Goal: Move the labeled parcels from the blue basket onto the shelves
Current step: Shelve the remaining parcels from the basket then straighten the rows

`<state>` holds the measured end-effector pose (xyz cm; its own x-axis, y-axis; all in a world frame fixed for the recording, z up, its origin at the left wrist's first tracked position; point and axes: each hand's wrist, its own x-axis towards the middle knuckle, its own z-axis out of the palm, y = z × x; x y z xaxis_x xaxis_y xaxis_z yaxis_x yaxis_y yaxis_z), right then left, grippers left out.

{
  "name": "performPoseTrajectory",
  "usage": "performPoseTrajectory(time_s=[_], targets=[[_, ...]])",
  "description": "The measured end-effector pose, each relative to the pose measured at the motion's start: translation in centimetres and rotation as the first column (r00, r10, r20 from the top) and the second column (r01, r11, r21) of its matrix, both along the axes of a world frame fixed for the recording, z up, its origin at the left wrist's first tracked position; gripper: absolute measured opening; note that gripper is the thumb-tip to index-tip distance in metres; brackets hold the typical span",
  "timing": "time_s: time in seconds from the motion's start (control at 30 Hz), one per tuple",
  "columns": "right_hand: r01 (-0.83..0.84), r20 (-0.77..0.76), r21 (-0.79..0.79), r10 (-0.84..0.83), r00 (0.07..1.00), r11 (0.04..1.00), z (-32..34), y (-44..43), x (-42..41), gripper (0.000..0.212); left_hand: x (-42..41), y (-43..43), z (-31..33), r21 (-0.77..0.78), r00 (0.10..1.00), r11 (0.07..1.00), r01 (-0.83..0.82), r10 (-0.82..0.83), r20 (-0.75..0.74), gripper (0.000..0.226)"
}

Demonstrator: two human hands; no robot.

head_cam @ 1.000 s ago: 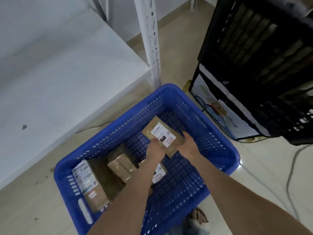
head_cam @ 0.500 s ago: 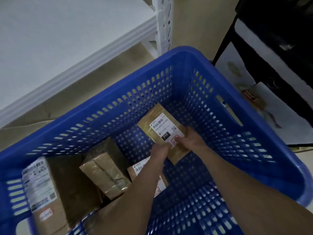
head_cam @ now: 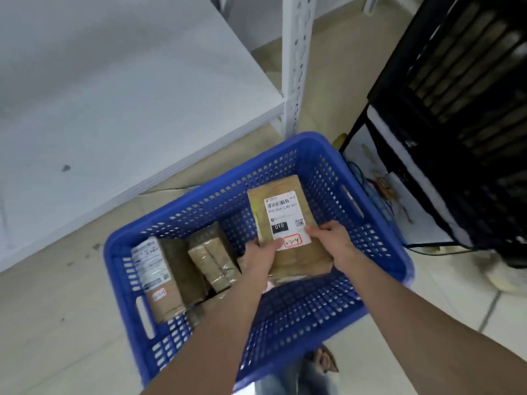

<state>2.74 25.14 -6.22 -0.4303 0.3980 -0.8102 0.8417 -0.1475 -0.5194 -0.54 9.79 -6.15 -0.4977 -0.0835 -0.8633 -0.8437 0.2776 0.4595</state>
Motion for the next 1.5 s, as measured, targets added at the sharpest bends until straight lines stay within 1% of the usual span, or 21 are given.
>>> performPoseTrajectory(time_s=[0.03,0.07,0.13,0.17,0.2,0.3,0.33,0.4,0.47,0.5,0.57,0.6,0.67,0.7,0.8,0.83,0.97,1.07,1.17,1.37,1.5], targets=[[0.04,-0.003,-0.051,-0.04,0.999,0.998,2.4,-0.4,0.1,0.044,0.2,-0.6,2.3,0.01,1.0,1.0,0.003,-0.004,0.028,0.078],[0.075,-0.005,-0.1,-0.076,0.997,0.992,4.9,-0.9,0.2,0.046,0.4,-1.2,5.2,0.042,0.998,0.999,-0.009,0.007,0.055,0.073],[0.109,-0.011,-0.167,-0.112,0.994,0.98,9.4,-1.6,0.2,0.051,0.5,-2.3,11.0,0.091,0.997,0.995,-0.038,0.032,0.069,0.048],[0.112,-0.016,-0.189,-0.117,0.993,0.975,11.7,-2.0,0.2,0.051,0.5,-2.9,13.6,0.099,0.997,0.994,-0.041,0.035,0.063,0.045],[0.113,-0.024,-0.213,-0.121,0.992,0.97,14.1,-2.5,0.2,0.051,0.4,-3.4,16.0,0.102,0.999,0.994,-0.034,0.03,0.044,0.05],[0.084,-0.064,-0.28,-0.106,0.992,0.956,20.9,-3.9,0.5,0.057,0.1,-4.6,23.1,0.144,0.999,0.989,-0.02,0.026,-0.037,0.088],[0.073,-0.075,-0.307,-0.1,0.992,0.949,23.3,-4.4,0.7,0.061,0.1,-5.2,25.6,0.156,0.998,0.988,-0.006,0.016,-0.058,0.089],[0.047,-0.117,-0.328,-0.09,0.989,0.944,26.9,-4.9,1.0,0.075,-0.1,-6.3,30.0,0.156,0.992,0.988,0.015,0.004,-0.123,0.069],[0.001,-0.147,-0.326,-0.052,0.988,0.946,29.9,-5.2,1.0,0.09,0.0,-7.5,33.8,0.177,0.985,0.984,0.019,0.011,-0.171,0.057],[-0.021,-0.172,-0.334,-0.039,0.984,0.942,32.0,-5.7,1.0,0.085,0.2,-8.1,35.3,0.186,0.98,0.983,0.014,0.023,-0.2,0.056],[-0.081,-0.229,-0.394,-0.012,0.973,0.916,36.1,-6.8,1.2,0.06,0.8,-9.3,38.4,0.21,0.964,0.977,-0.014,0.069,-0.255,0.055],[-0.108,-0.252,-0.407,0.002,0.968,0.907,37.8,-7.2,1.3,0.059,1.1,-9.8,39.8,0.224,0.957,0.974,-0.028,0.091,-0.277,0.058],[-0.132,-0.289,-0.372,0.021,0.957,0.919,40.3,-8.0,1.6,0.077,1.8,-10.9,42.3,0.227,0.946,0.974,-0.022,0.094,-0.311,0.065],[-0.14,-0.321,-0.367,0.017,0.947,0.92,41.5,-8.5,1.8,0.079,2.2,-11.4,43.4,0.223,0.938,0.975,-0.015,0.091,-0.335,0.065],[-0.151,-0.369,-0.354,0.01,0.929,0.923,45.0,-10.1,2.6,0.059,3.1,-12.8,46.8,0.21,0.915,0.978,-0.011,0.094,-0.392,0.062],[-0.157,-0.378,-0.35,0.014,0.926,0.923,46.0,-10.7,2.7,0.057,3.4,-13.3,47.9,0.209,0.907,0.978,-0.011,0.098,-0.409,0.063],[-0.209,-0.45,-0.322,0.045,0.892,0.923,49.5,-12.9,2.5,0.07,4.6,-15.8,51.8,0.202,0.867,0.979,-0.021,0.119,-0.484,0.063],[-0.237,-0.505,-0.296,0.059,0.861,0.925,52.4,-15.0,2.6,0.055,5.0,-17.9,54.5,0.179,0.844,0.984,-0.011,0.105,-0.526,0.065],[-0.268,-0.541,-0.266,0.086,0.837,0.926,54.5,-17.3,2.7,0.047,5.1,-20.4,56.6,0.181,0.819,0.983,0.001,0.104,-0.565,0.064],[-0.309,-0.598,-0.231,0.116,0.793,0.923,58.0,-24.3,3.0,0.049,5.1,-27.6,59.1,0.23,0.79,0.973,0.025,0.122,-0.601,0.061],[-0.34,-0.625,-0.219,0.136,0.769,0.915,59.3,-30.4,3.4,0.051,4.9,-34.1,60.5,0.22,0.773,0.975,0.038,0.111,-0.625,0.053]])
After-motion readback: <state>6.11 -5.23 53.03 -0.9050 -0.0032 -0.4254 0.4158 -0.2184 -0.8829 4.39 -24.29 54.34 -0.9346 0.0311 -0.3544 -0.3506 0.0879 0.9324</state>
